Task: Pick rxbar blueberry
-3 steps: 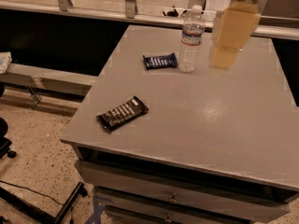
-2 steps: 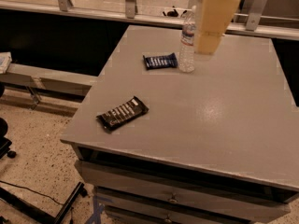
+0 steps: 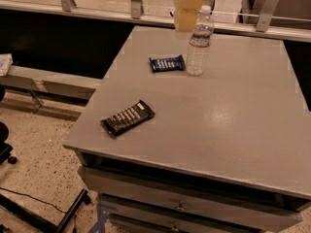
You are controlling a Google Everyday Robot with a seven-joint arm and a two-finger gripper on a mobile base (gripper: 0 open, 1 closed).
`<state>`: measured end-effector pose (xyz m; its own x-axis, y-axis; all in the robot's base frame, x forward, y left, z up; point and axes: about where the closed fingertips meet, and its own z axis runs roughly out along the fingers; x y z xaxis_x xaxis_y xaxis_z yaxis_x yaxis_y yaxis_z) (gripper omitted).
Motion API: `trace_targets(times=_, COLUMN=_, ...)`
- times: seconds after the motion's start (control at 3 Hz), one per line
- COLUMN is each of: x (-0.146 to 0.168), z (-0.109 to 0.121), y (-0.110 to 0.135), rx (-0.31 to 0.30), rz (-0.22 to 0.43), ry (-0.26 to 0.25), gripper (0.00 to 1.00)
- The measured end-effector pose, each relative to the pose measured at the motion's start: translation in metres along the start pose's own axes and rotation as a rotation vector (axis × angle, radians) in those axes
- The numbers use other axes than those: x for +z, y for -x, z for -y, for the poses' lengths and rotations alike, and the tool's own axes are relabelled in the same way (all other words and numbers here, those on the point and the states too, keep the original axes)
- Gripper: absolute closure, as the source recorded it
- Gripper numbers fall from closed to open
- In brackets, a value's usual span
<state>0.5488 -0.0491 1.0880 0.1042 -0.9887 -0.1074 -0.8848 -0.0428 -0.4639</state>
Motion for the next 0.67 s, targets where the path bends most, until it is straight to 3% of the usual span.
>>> trace_targets(times=0.67, x=0.07, z=0.039, y=0.024, rx=0.013, rz=-0.005, ry=0.063, gripper=0.0)
